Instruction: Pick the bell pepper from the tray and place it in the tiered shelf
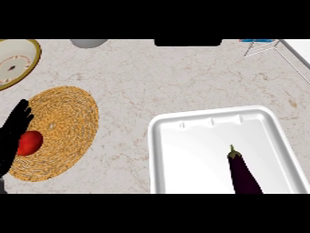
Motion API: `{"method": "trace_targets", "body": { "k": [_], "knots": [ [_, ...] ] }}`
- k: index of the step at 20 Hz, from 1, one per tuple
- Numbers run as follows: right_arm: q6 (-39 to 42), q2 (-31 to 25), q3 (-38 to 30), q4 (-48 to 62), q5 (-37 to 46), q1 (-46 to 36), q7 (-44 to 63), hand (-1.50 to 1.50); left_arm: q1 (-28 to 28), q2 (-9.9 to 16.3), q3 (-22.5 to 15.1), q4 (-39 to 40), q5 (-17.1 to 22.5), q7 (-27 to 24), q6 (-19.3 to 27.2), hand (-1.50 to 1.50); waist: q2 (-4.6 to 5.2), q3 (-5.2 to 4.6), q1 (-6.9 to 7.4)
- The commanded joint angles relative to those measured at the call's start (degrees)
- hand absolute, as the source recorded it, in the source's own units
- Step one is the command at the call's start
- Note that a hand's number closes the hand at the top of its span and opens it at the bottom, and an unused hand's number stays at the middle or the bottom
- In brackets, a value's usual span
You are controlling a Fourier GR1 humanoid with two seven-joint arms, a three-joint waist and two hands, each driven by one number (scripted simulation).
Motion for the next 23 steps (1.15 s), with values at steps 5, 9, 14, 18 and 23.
{"method": "trace_targets", "body": {
  "k": [5,9,14,18,23],
  "knots": [
    [5.71,0.85,0.98,-21.61,-5.70,2.12,3.30,-1.50,1.75,-0.88,0.48,3.71,0.73,-0.66,-1.74,0.00,-0.27,-0.47,-1.69],
    [14.09,-0.86,1.58,-35.17,-5.34,4.08,9.53,-1.50,3.77,1.23,2.10,0.56,1.18,-0.07,-2.83,0.00,-0.47,-0.45,-1.66],
    [29.36,-4.88,-0.48,-49.07,-5.83,4.00,16.17,-1.50,3.61,-0.75,2.23,1.96,0.62,0.18,-0.68,0.00,-1.04,-0.51,-3.25],
    [41.83,-5.74,-2.50,-56.17,-7.79,3.64,18.82,-1.50,1.55,-0.81,2.71,3.01,0.30,0.30,0.20,0.00,-1.36,-0.58,-4.83],
    [52.59,-7.27,-5.97,-65.38,-9.66,2.44,18.47,-1.50,4.73,-0.53,3.26,2.42,0.68,-0.19,-0.90,0.00,-1.95,-0.66,-5.03]
  ]
}}
